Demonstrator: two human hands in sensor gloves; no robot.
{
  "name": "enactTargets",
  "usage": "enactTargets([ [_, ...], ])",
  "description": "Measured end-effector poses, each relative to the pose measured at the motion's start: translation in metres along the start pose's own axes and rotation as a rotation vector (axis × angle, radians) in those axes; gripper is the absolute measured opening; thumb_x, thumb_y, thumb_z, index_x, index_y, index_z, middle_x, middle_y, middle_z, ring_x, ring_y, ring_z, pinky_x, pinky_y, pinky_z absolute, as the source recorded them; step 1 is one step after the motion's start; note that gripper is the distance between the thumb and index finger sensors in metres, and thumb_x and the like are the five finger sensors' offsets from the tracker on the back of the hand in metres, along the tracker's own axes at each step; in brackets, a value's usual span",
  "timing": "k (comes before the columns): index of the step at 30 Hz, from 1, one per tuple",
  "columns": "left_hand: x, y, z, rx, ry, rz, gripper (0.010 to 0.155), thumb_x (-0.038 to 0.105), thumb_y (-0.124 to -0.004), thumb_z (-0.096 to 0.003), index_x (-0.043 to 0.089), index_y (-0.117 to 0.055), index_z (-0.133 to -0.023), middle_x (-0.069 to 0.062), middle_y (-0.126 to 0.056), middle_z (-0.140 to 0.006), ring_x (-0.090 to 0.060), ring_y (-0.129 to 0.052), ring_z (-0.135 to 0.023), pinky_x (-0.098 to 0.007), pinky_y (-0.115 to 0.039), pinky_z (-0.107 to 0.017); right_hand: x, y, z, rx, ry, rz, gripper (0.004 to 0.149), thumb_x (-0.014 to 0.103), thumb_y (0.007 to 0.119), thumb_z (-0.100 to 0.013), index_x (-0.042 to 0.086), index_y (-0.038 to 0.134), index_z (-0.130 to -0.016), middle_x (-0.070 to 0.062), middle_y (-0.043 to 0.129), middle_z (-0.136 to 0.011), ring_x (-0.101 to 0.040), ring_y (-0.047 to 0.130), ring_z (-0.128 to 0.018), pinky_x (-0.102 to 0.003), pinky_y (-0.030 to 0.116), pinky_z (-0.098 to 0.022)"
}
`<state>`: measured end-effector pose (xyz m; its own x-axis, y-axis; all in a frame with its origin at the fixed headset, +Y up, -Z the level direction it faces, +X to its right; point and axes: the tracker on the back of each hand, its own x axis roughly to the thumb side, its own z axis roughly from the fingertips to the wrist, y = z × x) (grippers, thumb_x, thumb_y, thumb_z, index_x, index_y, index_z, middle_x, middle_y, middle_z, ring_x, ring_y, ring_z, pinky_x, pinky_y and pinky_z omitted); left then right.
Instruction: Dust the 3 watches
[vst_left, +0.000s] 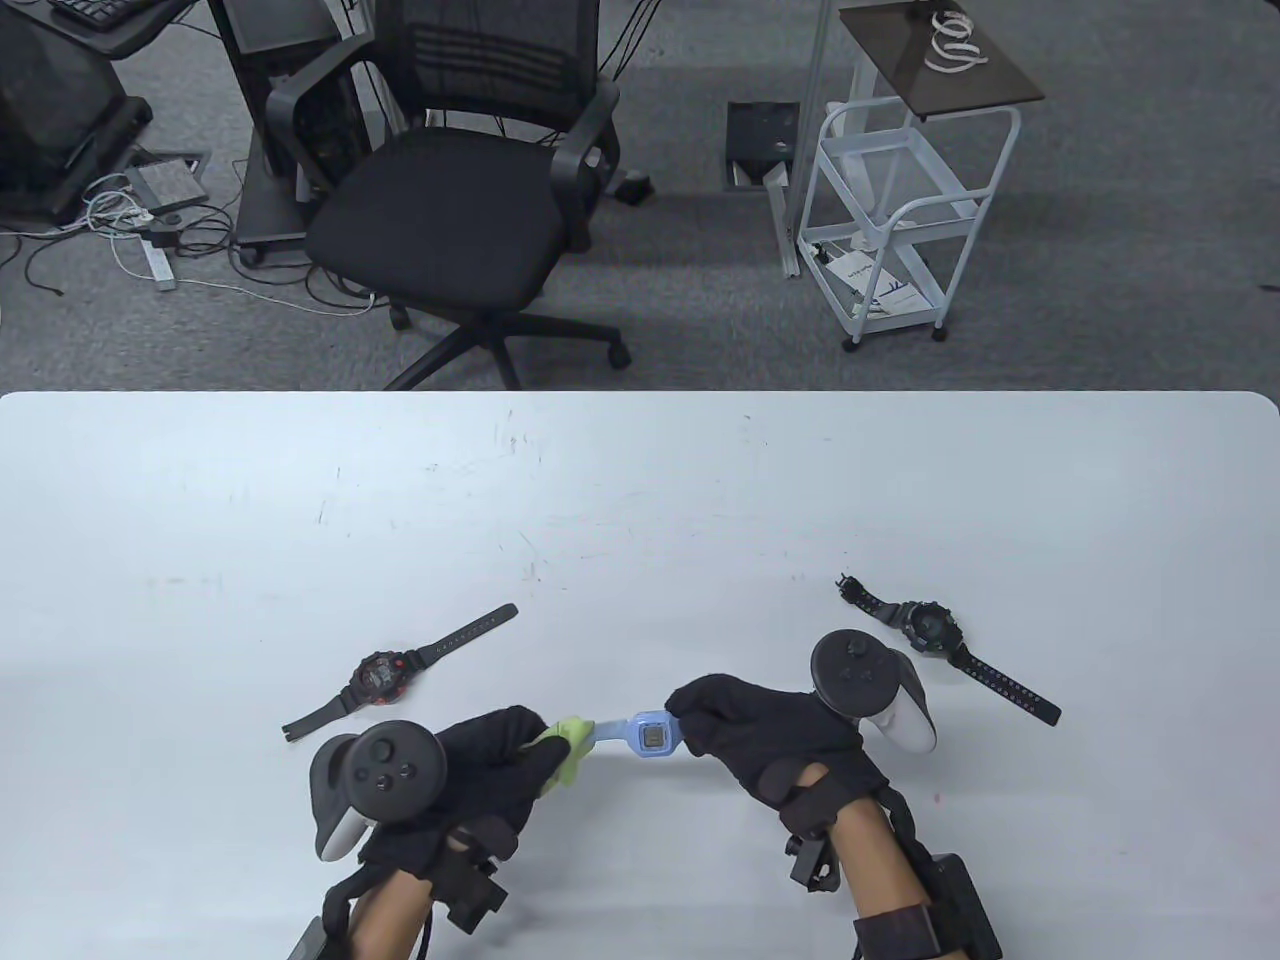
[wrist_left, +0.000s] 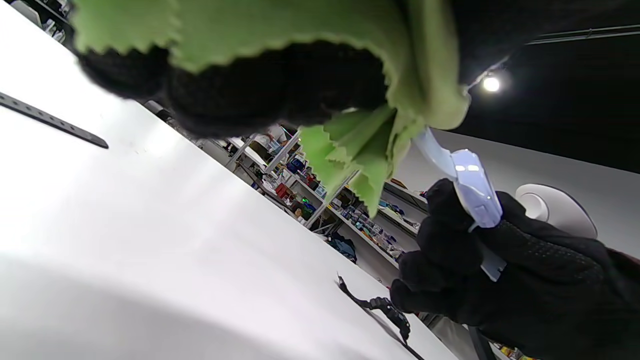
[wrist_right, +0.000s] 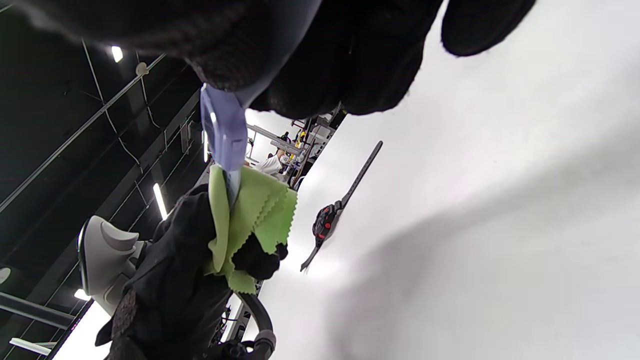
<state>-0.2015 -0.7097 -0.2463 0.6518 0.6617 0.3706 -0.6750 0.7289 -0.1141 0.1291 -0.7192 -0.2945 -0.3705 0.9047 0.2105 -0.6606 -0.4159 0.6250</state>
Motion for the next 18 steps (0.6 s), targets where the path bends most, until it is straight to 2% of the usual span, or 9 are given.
enactTargets([
  [4,-0.0018,-0.0041,-0.0022,-0.066,0.006,0.031,0.046,0.042,-0.075,-0.0513,0.010,-0.088,-0.082,-0.012,-0.098,-0.065,-0.029,-0.101,-0.046,-0.061,-0.079,-0.052,-0.0018,-0.0018,0.0007,-0.010,0.004,-0.003,0.046,0.045,0.071,-0.064,0.027,0.070,-0.106,-0.002,0.082,-0.093,-0.029,0.079,-0.090,-0.067,0.053,-0.071],
  [6,-0.0021,-0.0054,-0.0029,-0.076,0.008,0.027,0.046,0.041,-0.074,-0.0510,0.010,-0.088,-0.081,-0.012,-0.098,-0.064,-0.029,-0.101,-0.045,-0.062,-0.079,-0.052,-0.0029,-0.0022,0.0008,-0.009,0.007,-0.005,0.046,0.044,0.071,-0.064,0.027,0.070,-0.106,-0.002,0.082,-0.093,-0.029,0.079,-0.089,-0.067,0.053,-0.071],
  [9,-0.0027,-0.0021,-0.0015,-0.030,0.008,0.016,0.045,0.047,-0.081,-0.0502,0.011,-0.094,-0.073,-0.008,-0.101,-0.055,-0.028,-0.102,-0.038,-0.060,-0.081,-0.049,-0.0040,-0.0030,0.0011,-0.013,0.012,-0.006,0.046,0.045,0.071,-0.064,0.027,0.070,-0.106,-0.002,0.082,-0.093,-0.029,0.079,-0.089,-0.067,0.053,-0.071],
  [13,-0.0021,0.0010,-0.0002,0.002,0.006,-0.004,0.044,0.050,-0.084,-0.0494,0.012,-0.096,-0.067,-0.006,-0.102,-0.050,-0.026,-0.102,-0.035,-0.059,-0.083,-0.047,-0.0022,-0.0015,0.0003,-0.008,0.006,-0.001,0.046,0.045,0.071,-0.064,0.027,0.070,-0.106,-0.002,0.082,-0.093,-0.029,0.079,-0.090,-0.067,0.053,-0.071],
  [18,-0.0032,-0.0005,-0.0015,-0.024,0.006,0.022,0.044,0.043,-0.079,-0.0500,0.011,-0.091,-0.079,-0.011,-0.099,-0.063,-0.030,-0.102,-0.045,-0.062,-0.080,-0.052,-0.0022,-0.0017,0.0007,-0.012,0.003,-0.009,0.046,0.045,0.071,-0.064,0.026,0.069,-0.106,-0.002,0.082,-0.093,-0.030,0.079,-0.090,-0.067,0.053,-0.071],
])
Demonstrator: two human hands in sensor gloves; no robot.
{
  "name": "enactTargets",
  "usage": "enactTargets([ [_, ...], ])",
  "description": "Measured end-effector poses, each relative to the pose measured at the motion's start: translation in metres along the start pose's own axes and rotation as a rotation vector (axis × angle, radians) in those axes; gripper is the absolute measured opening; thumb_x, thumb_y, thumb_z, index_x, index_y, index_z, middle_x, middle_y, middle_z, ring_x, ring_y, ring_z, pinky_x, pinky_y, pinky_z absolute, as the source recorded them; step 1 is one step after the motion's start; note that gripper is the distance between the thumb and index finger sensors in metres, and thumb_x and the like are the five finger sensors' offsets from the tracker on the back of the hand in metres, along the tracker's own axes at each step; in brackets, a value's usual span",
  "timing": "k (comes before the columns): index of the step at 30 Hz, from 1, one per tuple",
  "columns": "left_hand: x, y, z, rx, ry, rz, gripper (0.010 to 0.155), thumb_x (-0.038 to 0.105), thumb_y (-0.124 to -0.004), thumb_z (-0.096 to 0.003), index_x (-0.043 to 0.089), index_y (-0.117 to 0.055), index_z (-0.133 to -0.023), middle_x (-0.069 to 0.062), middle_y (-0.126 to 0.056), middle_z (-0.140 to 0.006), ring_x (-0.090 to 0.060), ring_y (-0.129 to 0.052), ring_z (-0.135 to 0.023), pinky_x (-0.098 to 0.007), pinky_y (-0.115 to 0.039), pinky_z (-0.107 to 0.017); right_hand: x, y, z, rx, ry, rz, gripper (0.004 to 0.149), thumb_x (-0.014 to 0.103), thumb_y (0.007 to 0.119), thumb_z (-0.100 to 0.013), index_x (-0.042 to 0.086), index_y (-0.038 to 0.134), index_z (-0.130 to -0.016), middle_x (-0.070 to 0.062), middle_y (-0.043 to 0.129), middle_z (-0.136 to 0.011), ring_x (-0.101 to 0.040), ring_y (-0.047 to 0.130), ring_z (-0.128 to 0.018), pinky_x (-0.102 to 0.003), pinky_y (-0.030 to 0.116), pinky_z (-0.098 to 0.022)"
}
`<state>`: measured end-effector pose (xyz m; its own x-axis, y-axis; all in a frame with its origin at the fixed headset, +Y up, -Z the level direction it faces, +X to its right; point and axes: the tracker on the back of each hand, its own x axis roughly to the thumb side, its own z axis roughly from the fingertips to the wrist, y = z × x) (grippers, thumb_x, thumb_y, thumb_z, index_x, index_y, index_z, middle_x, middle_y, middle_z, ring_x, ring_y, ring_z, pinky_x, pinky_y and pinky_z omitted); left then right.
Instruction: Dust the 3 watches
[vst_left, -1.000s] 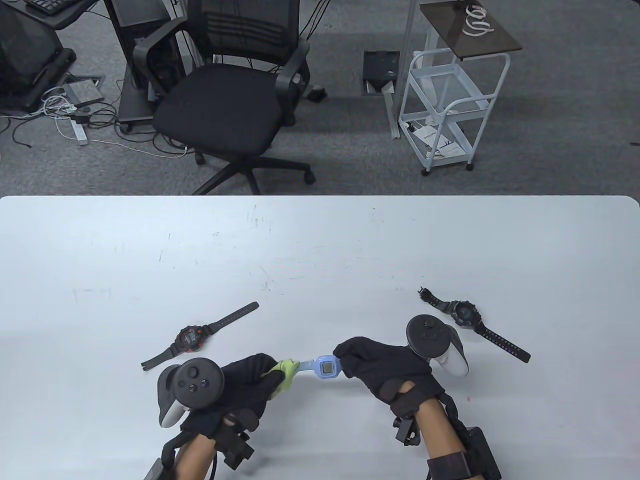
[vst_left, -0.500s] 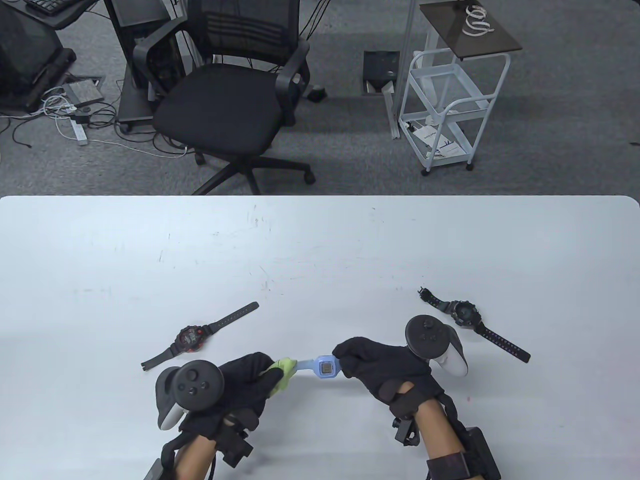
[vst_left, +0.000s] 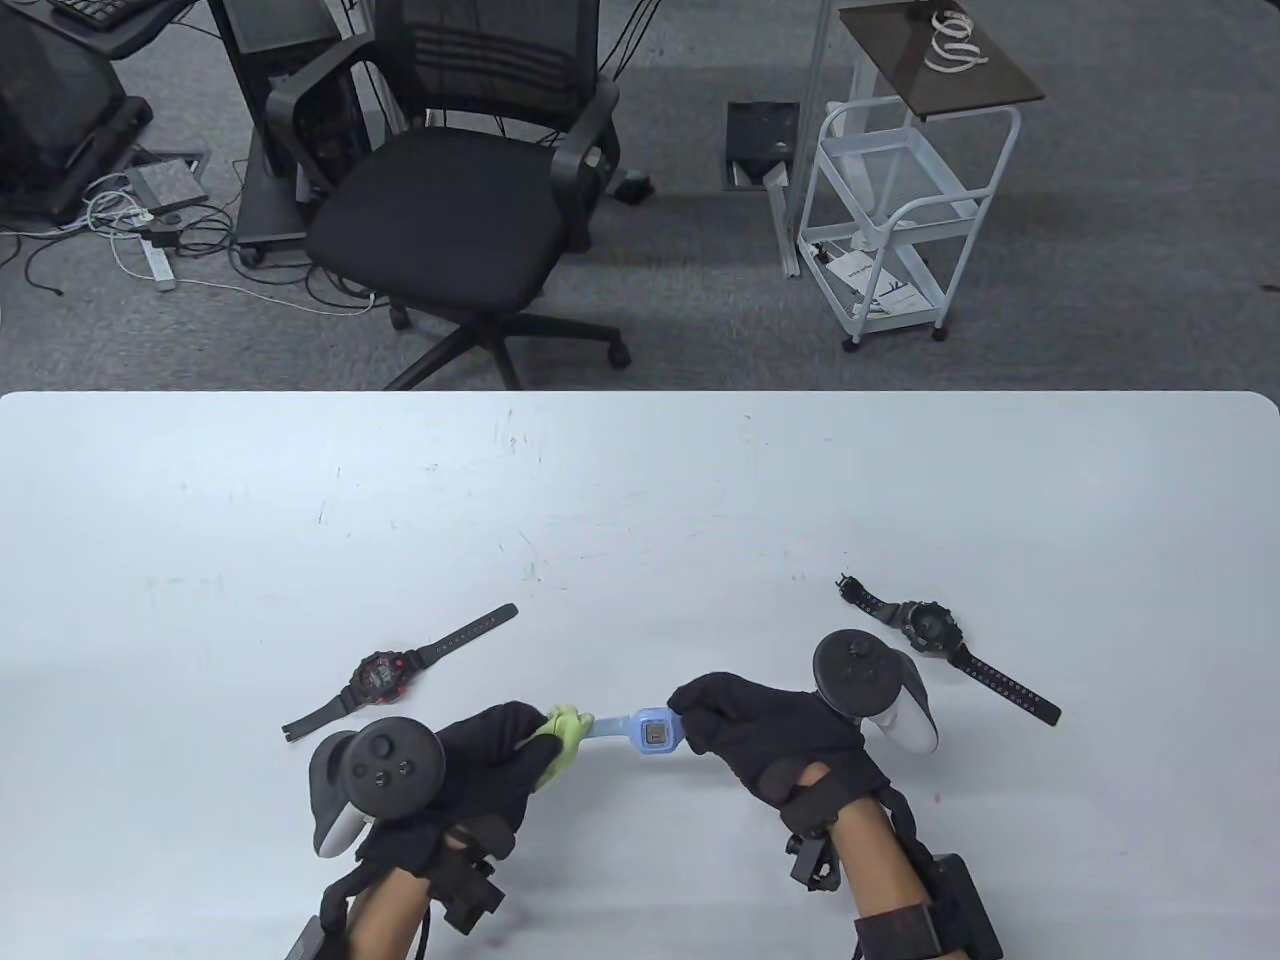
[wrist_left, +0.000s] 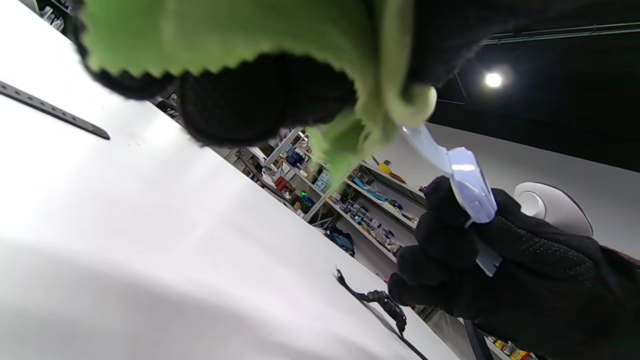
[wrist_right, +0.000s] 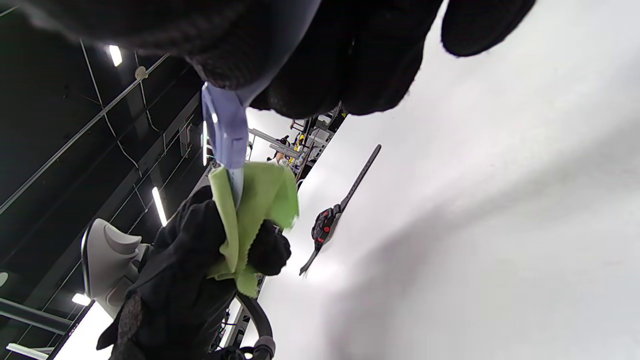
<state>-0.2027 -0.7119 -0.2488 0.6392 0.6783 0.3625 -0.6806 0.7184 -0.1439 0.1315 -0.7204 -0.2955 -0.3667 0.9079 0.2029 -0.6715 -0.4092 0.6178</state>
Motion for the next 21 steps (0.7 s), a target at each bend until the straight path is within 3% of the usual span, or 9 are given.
enactTargets([
  [10,0.0011,0.0057,0.0037,0.095,-0.004,-0.037,0.043,0.052,-0.087,-0.0484,0.014,-0.098,-0.063,-0.005,-0.102,-0.047,-0.026,-0.103,-0.032,-0.058,-0.084,-0.046,0.0012,0.0003,-0.0001,-0.002,-0.006,-0.011,0.047,0.045,0.070,-0.064,0.024,0.069,-0.106,-0.002,0.082,-0.092,-0.029,0.079,-0.089,-0.067,0.053,-0.071],
  [17,-0.0009,0.0025,0.0007,0.031,-0.014,0.021,0.044,0.043,-0.077,-0.0505,0.011,-0.092,-0.076,-0.011,-0.100,-0.060,-0.029,-0.103,-0.042,-0.061,-0.081,-0.051,0.0015,-0.0011,0.0007,-0.009,-0.018,-0.024,0.047,0.045,0.069,-0.064,0.023,0.069,-0.106,-0.002,0.082,-0.092,-0.029,0.079,-0.089,-0.067,0.053,-0.071],
  [21,-0.0013,0.0032,0.0019,0.051,-0.004,0.002,0.044,0.047,-0.080,-0.0503,0.012,-0.095,-0.071,-0.008,-0.102,-0.054,-0.028,-0.103,-0.038,-0.060,-0.082,-0.049,0.0009,-0.0017,0.0010,-0.013,-0.011,-0.019,0.047,0.045,0.069,-0.064,0.023,0.069,-0.106,-0.002,0.082,-0.092,-0.029,0.079,-0.089,-0.067,0.053,-0.071],
])
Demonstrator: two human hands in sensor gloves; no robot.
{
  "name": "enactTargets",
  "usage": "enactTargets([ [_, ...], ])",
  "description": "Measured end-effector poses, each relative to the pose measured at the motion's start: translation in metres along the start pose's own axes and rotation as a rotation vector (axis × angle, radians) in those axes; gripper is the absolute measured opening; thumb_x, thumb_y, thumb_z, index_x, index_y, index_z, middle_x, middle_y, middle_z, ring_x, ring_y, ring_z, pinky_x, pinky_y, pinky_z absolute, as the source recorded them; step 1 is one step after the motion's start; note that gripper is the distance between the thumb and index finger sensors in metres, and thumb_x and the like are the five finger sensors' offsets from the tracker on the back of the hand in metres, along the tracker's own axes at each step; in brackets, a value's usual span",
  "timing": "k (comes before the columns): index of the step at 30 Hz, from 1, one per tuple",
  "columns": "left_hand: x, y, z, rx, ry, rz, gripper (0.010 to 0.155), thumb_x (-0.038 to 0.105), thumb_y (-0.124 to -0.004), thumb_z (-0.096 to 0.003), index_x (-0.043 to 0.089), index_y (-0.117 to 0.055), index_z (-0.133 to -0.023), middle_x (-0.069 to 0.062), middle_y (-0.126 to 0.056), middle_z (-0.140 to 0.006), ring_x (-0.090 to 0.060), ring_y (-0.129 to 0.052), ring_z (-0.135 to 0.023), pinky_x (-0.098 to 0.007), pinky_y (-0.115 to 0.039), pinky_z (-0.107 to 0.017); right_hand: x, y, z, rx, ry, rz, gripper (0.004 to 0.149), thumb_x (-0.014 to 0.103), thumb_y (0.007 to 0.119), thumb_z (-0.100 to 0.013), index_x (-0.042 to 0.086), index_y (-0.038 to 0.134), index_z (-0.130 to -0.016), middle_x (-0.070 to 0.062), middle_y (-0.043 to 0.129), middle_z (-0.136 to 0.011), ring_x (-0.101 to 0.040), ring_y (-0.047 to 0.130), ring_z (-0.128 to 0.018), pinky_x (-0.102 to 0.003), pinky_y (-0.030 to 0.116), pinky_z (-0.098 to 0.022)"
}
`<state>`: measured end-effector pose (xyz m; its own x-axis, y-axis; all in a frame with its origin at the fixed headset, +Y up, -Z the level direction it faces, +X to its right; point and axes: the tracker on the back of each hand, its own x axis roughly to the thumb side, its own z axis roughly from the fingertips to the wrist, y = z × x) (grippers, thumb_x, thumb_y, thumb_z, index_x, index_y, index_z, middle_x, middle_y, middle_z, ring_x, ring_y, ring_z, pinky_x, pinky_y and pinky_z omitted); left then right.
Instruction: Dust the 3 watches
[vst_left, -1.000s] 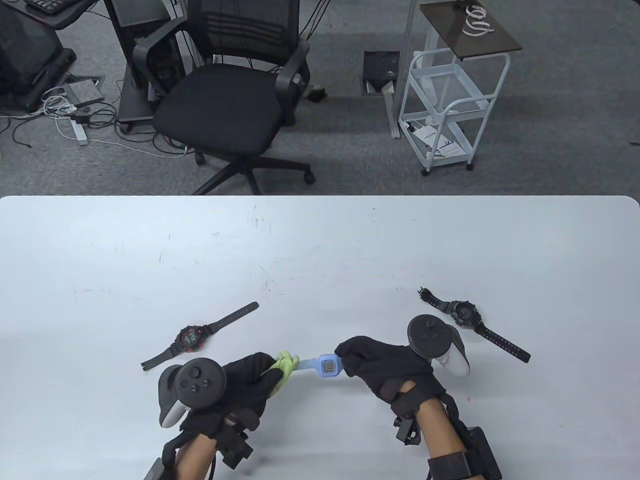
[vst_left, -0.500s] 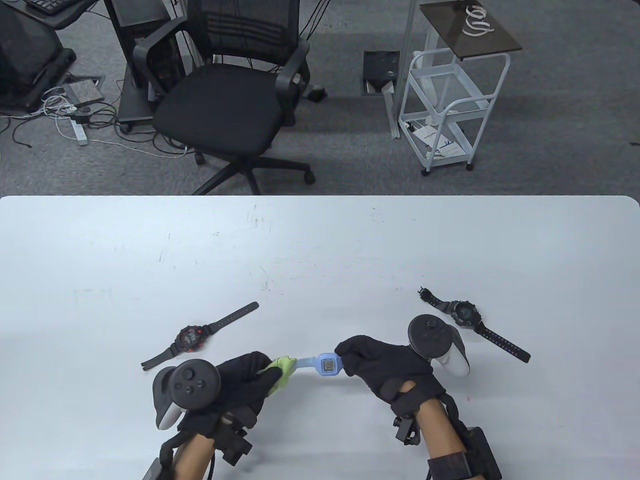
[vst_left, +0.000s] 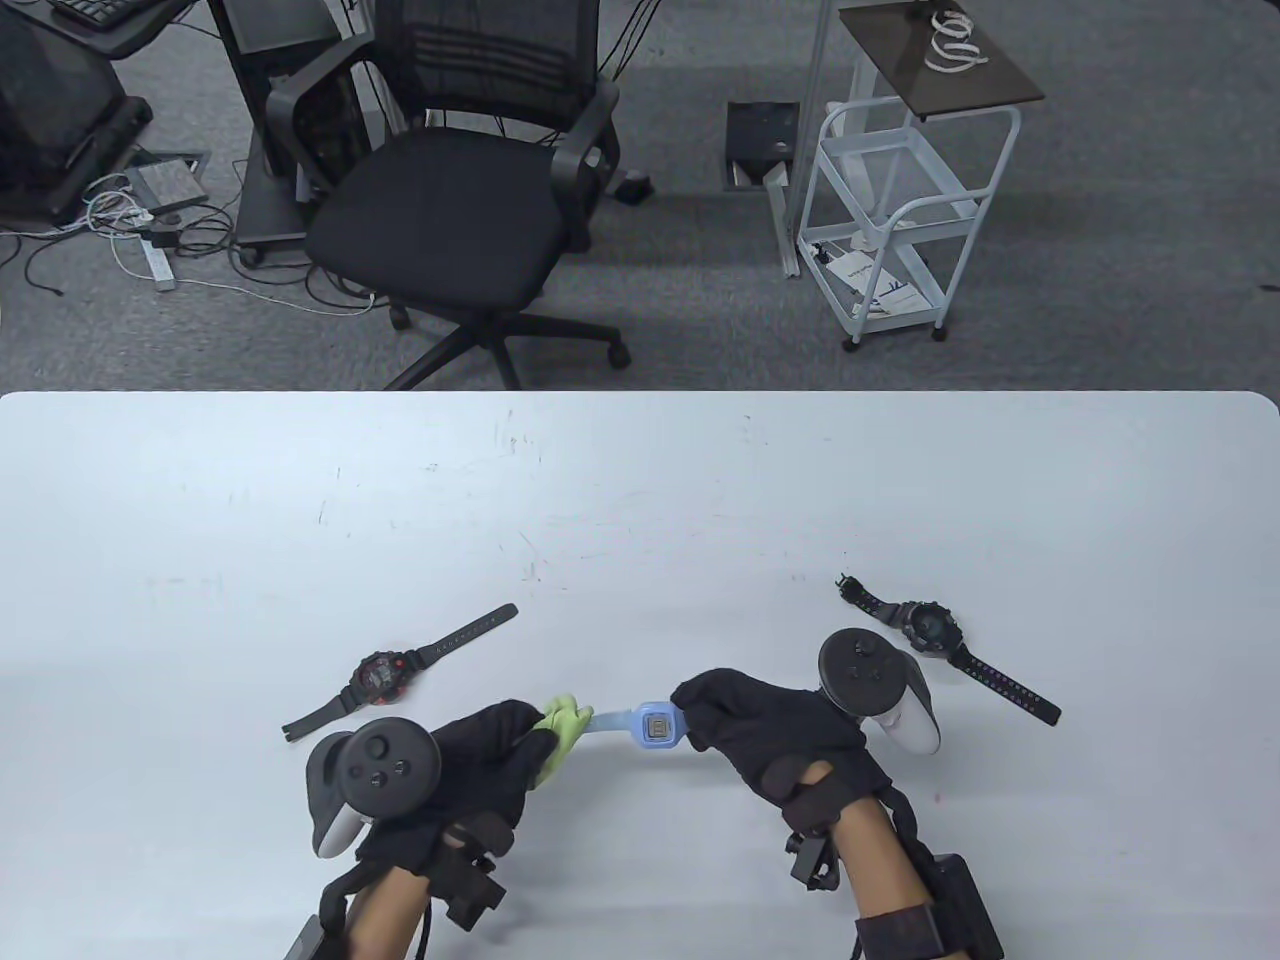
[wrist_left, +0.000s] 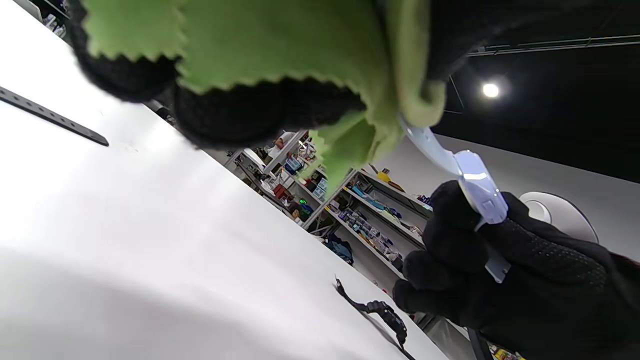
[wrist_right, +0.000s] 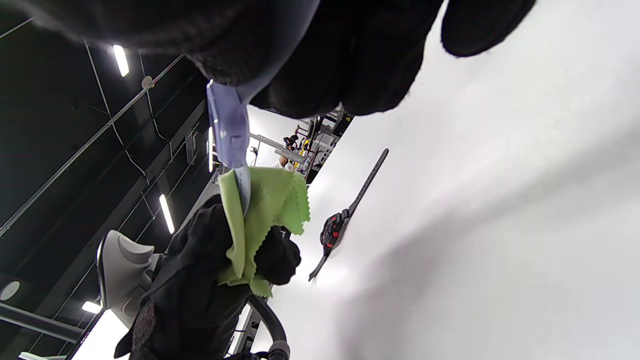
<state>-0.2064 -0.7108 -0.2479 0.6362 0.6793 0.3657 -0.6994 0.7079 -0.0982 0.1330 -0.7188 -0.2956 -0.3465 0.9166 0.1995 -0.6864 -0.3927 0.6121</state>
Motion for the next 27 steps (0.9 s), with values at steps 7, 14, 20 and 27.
enactTargets([
  [7,0.004,0.006,0.004,0.100,-0.007,-0.085,0.043,0.053,-0.085,-0.0487,0.014,-0.099,-0.059,-0.003,-0.103,-0.042,-0.025,-0.103,-0.029,-0.057,-0.086,-0.045,0.005,0.003,-0.001,0.006,-0.020,0.005,0.047,0.045,0.069,-0.064,0.023,0.069,-0.106,-0.002,0.082,-0.092,-0.029,0.079,-0.089,-0.067,0.053,-0.071],
  [14,0.003,-0.001,-0.001,-0.014,-0.024,0.002,0.046,0.040,-0.073,-0.0515,0.009,-0.091,-0.080,-0.015,-0.101,-0.061,-0.029,-0.104,-0.041,-0.061,-0.081,-0.050,-0.001,-0.002,0.001,-0.010,-0.007,-0.012,0.047,0.044,0.069,-0.064,0.023,0.069,-0.106,-0.002,0.082,-0.092,-0.029,0.079,-0.089,-0.067,0.053,-0.071],
  [20,0.002,-0.003,-0.002,-0.049,-0.018,0.021,0.047,0.036,-0.070,-0.0519,0.008,-0.088,-0.085,-0.014,-0.100,-0.064,-0.030,-0.104,-0.043,-0.061,-0.081,-0.050,-0.004,-0.003,0.000,-0.007,0.004,-0.015,0.047,0.044,0.069,-0.064,0.023,0.069,-0.106,-0.002,0.082,-0.092,-0.029,0.079,-0.089,-0.067,0.053,-0.071],
  [27,0.001,0.004,0.002,0.038,-0.004,-0.018,0.045,0.050,-0.083,-0.0501,0.012,-0.098,-0.068,-0.007,-0.103,-0.051,-0.028,-0.104,-0.035,-0.059,-0.083,-0.047,-0.004,-0.005,0.001,-0.025,0.003,-0.005,0.047,0.045,0.069,-0.064,0.023,0.069,-0.106,-0.002,0.083,-0.092,-0.029,0.080,-0.088,-0.066,0.054,-0.071],
])
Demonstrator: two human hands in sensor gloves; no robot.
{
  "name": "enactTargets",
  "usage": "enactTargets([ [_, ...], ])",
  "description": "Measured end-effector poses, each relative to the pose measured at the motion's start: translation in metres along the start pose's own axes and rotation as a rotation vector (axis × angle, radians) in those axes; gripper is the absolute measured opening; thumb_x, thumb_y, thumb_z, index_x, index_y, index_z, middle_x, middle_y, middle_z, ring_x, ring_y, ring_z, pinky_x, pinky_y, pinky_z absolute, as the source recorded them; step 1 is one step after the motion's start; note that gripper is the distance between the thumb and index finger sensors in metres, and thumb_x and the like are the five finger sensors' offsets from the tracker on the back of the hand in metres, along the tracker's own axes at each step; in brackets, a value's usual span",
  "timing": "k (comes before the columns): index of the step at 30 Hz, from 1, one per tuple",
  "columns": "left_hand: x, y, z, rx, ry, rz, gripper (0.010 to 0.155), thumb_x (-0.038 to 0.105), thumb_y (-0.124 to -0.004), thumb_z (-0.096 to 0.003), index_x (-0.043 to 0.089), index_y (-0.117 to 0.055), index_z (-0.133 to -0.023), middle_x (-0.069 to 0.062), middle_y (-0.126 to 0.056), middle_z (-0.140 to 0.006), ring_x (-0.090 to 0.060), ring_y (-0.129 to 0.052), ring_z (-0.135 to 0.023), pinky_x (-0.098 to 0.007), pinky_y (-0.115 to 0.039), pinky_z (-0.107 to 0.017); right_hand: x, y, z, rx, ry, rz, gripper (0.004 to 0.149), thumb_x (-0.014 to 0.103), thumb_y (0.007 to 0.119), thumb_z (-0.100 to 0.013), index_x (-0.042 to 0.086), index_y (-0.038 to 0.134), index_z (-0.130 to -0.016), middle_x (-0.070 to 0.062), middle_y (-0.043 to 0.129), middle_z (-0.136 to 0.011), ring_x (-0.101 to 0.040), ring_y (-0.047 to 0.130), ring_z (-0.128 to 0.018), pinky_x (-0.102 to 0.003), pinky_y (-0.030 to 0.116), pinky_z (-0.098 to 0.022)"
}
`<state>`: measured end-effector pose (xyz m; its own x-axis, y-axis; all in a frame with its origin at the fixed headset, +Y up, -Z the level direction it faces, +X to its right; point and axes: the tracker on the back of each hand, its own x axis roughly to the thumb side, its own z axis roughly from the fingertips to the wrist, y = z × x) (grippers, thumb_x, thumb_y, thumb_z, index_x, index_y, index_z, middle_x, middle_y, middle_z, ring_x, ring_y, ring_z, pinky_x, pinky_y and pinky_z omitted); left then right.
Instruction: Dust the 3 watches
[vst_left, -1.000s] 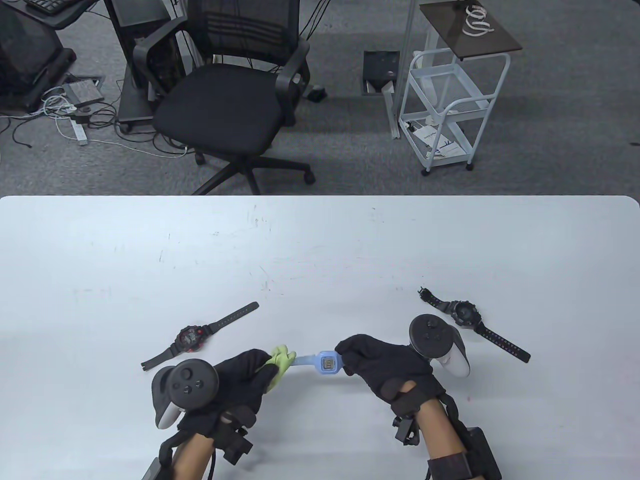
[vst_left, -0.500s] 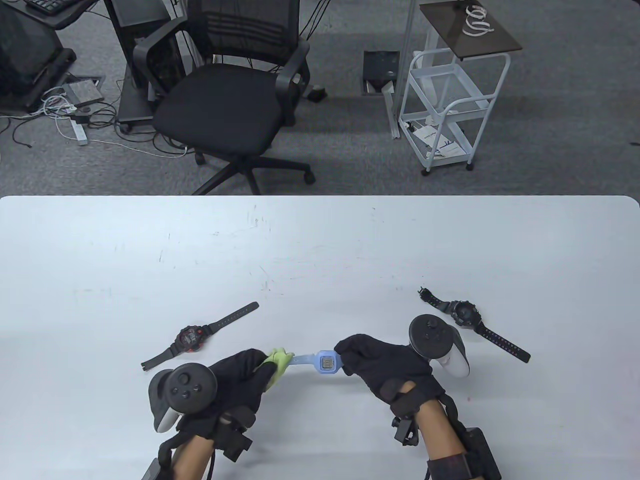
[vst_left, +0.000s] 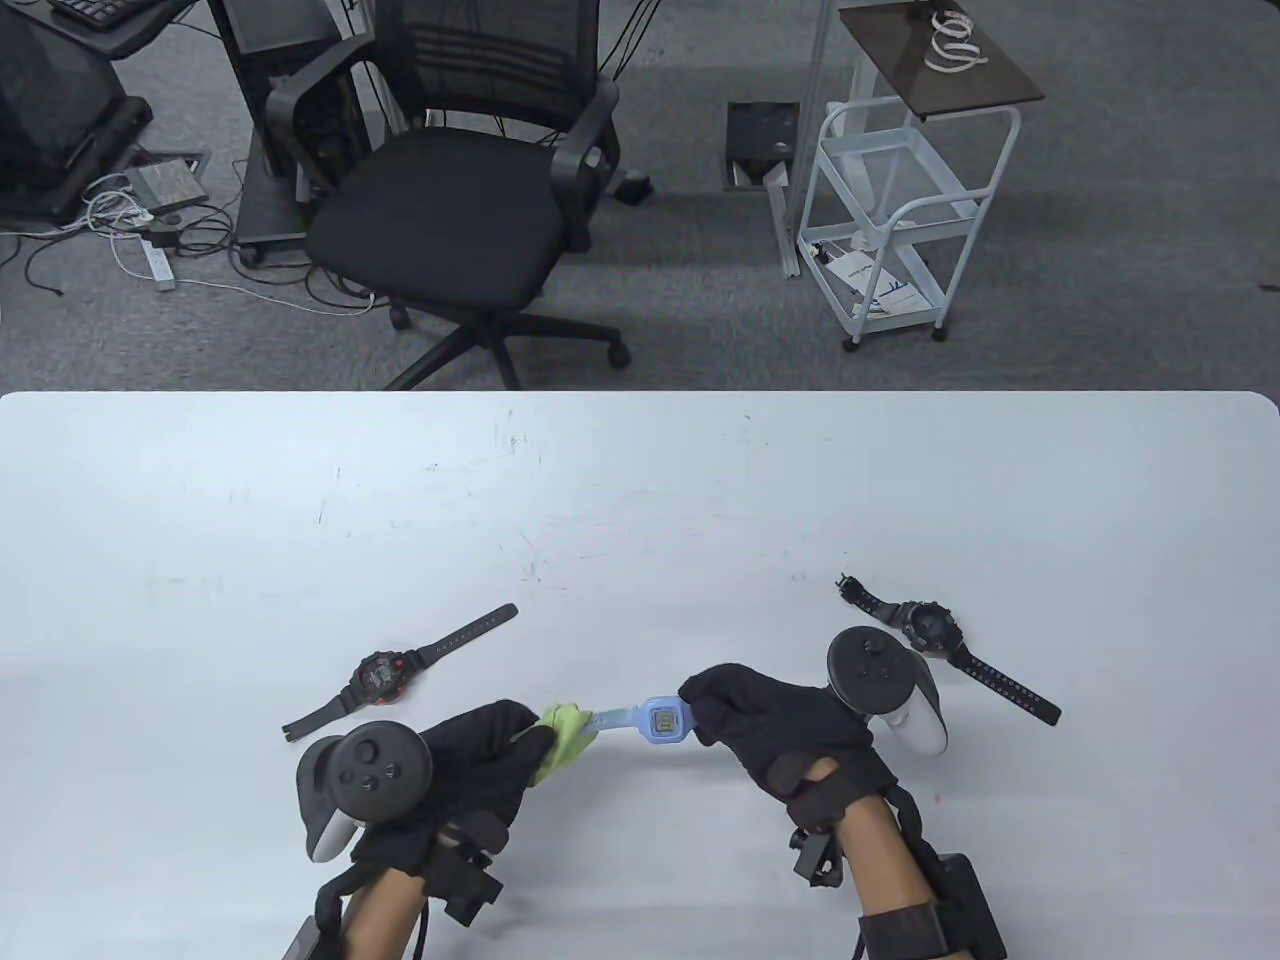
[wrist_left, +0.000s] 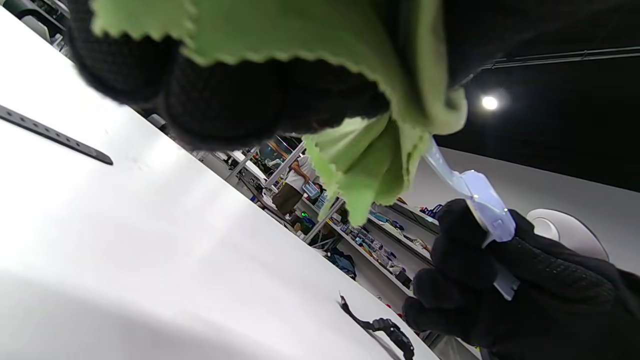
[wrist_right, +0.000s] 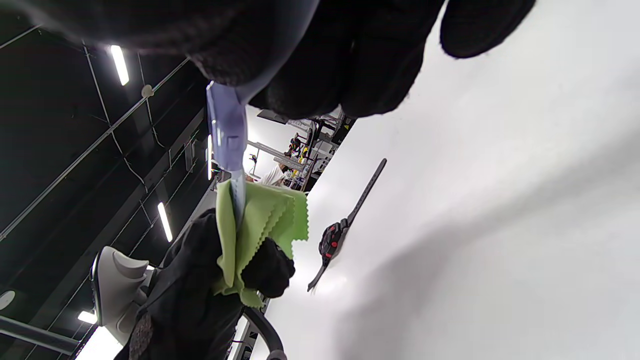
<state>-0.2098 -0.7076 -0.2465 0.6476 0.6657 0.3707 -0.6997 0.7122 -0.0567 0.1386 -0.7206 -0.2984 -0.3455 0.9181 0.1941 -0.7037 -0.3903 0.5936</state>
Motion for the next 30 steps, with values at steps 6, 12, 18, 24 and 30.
enactTargets([
  [6,0.0005,-0.0016,-0.0010,-0.035,0.001,-0.003,0.045,0.044,-0.076,-0.0513,0.011,-0.097,-0.074,-0.011,-0.103,-0.055,-0.029,-0.104,-0.038,-0.060,-0.083,-0.048,0.0006,0.0002,0.0001,-0.005,0.003,0.000,0.047,0.044,0.070,-0.064,0.023,0.070,-0.106,-0.002,0.083,-0.091,-0.029,0.083,-0.087,-0.067,0.055,-0.070],
  [12,-0.0019,-0.0043,-0.0029,-0.078,0.007,0.084,0.048,0.036,-0.072,-0.0524,0.008,-0.091,-0.086,-0.014,-0.102,-0.062,-0.031,-0.105,-0.040,-0.061,-0.082,-0.048,-0.0004,-0.0008,0.0008,-0.003,0.008,-0.009,0.047,0.044,0.069,-0.064,0.023,0.070,-0.105,-0.002,0.083,-0.091,-0.029,0.084,-0.086,-0.067,0.056,-0.070],
  [18,-0.0027,-0.0042,-0.0028,-0.087,0.023,0.085,0.048,0.036,-0.072,-0.0517,0.007,-0.090,-0.085,-0.012,-0.103,-0.061,-0.028,-0.106,-0.038,-0.059,-0.084,-0.047,-0.0001,-0.0014,0.0011,-0.008,0.007,-0.006,0.047,0.044,0.069,-0.064,0.023,0.070,-0.105,-0.002,0.084,-0.091,-0.029,0.085,-0.086,-0.066,0.056,-0.070],
  [24,-0.0001,0.0014,0.0009,0.003,0.025,-0.024,0.046,0.049,-0.081,-0.0497,0.010,-0.097,-0.068,-0.007,-0.104,-0.047,-0.026,-0.105,-0.030,-0.057,-0.086,-0.044,0.0002,-0.0053,0.0034,-0.040,0.005,-0.007,0.046,0.044,0.070,-0.064,0.022,0.071,-0.105,-0.002,0.084,-0.090,-0.028,0.086,-0.085,-0.066,0.057,-0.070],
  [30,0.0000,0.0009,-0.0002,-0.021,0.028,-0.014,0.046,0.042,-0.076,-0.0487,0.009,-0.095,-0.075,-0.010,-0.103,-0.054,-0.027,-0.105,-0.036,-0.058,-0.085,-0.046,0.0003,-0.0043,0.0029,-0.027,0.005,-0.008,0.047,0.044,0.069,-0.064,0.023,0.071,-0.105,-0.002,0.084,-0.090,-0.028,0.086,-0.085,-0.066,0.057,-0.070],
])
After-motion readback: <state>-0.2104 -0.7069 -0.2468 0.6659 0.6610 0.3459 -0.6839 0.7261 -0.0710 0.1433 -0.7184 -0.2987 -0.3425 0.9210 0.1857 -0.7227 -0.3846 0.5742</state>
